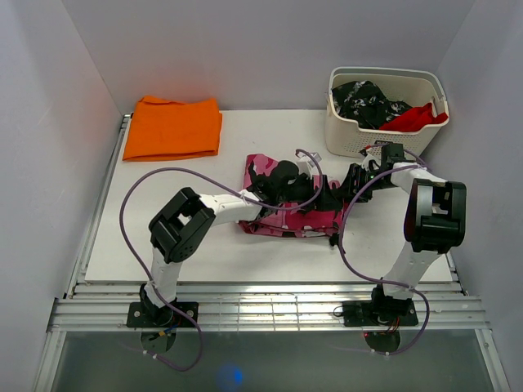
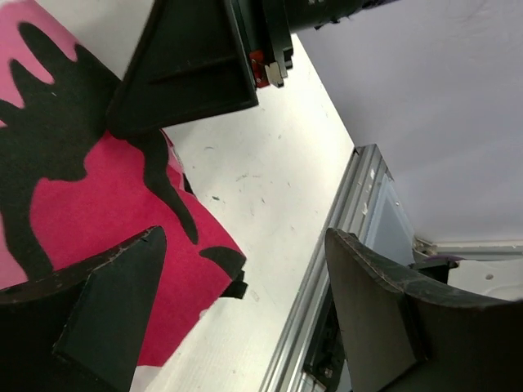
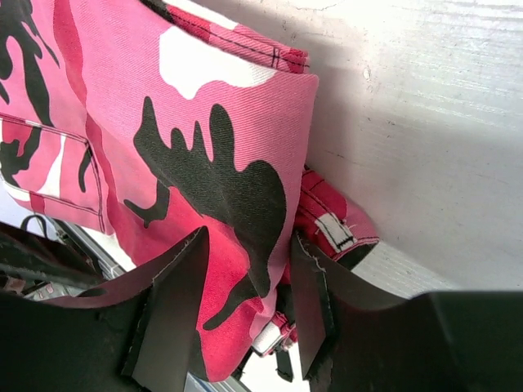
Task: Fold and stack the trousers
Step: Fold the trousers
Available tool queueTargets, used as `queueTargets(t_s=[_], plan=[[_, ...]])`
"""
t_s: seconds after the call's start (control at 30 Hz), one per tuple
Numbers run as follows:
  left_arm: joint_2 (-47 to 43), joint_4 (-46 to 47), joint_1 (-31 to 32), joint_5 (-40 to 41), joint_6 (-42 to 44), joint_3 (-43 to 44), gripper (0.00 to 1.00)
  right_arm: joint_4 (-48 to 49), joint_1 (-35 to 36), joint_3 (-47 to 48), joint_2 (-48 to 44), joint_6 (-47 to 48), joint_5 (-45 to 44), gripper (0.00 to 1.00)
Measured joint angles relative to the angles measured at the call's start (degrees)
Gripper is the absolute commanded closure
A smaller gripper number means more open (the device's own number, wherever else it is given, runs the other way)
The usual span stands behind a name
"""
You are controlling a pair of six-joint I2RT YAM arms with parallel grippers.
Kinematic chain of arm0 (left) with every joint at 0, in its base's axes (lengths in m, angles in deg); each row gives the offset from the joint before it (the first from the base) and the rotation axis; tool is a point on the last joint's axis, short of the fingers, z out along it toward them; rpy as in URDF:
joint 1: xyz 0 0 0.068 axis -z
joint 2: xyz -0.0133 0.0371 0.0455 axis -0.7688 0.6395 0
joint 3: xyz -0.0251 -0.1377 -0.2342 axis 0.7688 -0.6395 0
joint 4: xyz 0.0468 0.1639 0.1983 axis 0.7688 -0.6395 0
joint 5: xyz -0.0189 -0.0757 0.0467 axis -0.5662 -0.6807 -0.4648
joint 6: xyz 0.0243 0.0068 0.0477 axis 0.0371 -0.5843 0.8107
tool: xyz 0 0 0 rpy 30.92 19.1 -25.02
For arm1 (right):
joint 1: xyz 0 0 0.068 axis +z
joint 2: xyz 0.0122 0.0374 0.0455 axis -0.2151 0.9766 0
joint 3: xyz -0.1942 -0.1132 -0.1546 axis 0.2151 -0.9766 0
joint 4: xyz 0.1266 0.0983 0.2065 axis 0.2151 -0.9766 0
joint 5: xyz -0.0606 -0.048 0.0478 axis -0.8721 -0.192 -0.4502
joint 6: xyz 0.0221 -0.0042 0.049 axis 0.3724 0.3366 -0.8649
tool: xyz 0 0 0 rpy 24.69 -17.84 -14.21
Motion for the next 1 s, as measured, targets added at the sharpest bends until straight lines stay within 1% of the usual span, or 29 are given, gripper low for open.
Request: queueTargets(t_s=[0.1, 0.23, 0.27, 0.33, 0.37, 0.43, 0.47, 0.57, 0.73, 0.83, 0.93, 1.0], plan=[[-0.02, -2.40, -0.17, 1.62, 1.68, 1.09, 0.16, -0.35, 0.00, 0.24, -0.02, 0.22, -0.04, 0.52], [0.07, -8.11, -0.22, 5.25, 4.02, 4.20, 0.17, -1.88, 0.04, 1.25, 0.15, 1.07, 0.02, 0.54], [0.07, -9.55, -0.24, 6.36, 4.50, 5.07, 0.16, -2.23, 0.07, 1.51, 0.31, 1.31, 0.11, 0.61], [0.07, -11.72, -0.50, 8.20, 5.03, 6.32, 0.16, -2.60, 0.09, 1.92, 0.98, 1.99, 0.59, 0.71], [0.07, -12.61, -0.68, 8.83, 5.05, 6.47, 0.16, -2.62, 0.09, 1.99, 1.25, 2.16, 0.83, 0.80], [0.02, -14.32, -1.53, 9.33, 5.01, 6.16, 0.14, -2.73, 0.17, 1.99, 1.40, 2.10, 1.44, 0.90], [-0.17, -15.15, -2.25, 9.33, 5.01, 5.55, 0.14, -2.78, 0.28, 2.03, 1.40, 2.12, 2.21, 0.92], [-1.92, -17.25, -5.35, 9.16, 5.05, 2.47, 0.09, -2.99, 0.76, 2.89, 1.40, 1.81, 4.57, 0.92], [-8.57, -22.45, -12.09, 8.24, 7.61, -1.99, 0.02, -3.06, 1.36, 4.76, 0.57, 1.42, 7.58, 0.92], [-15.45, -26.32, -16.33, 9.20, 14.14, -3.78, 0.02, -3.41, 1.57, 5.29, -0.26, 1.51, 8.39, 0.92], [-23.06, -30.97, -19.17, 12.44, 25.24, -4.50, 0.02, -4.24, 1.62, 5.38, -0.33, 1.81, 8.33, 0.92], [-28.57, -33.16, -19.78, 14.84, 33.81, -6.51, 0.02, -4.66, 1.62, 5.38, -0.33, 2.10, 8.15, 0.92]])
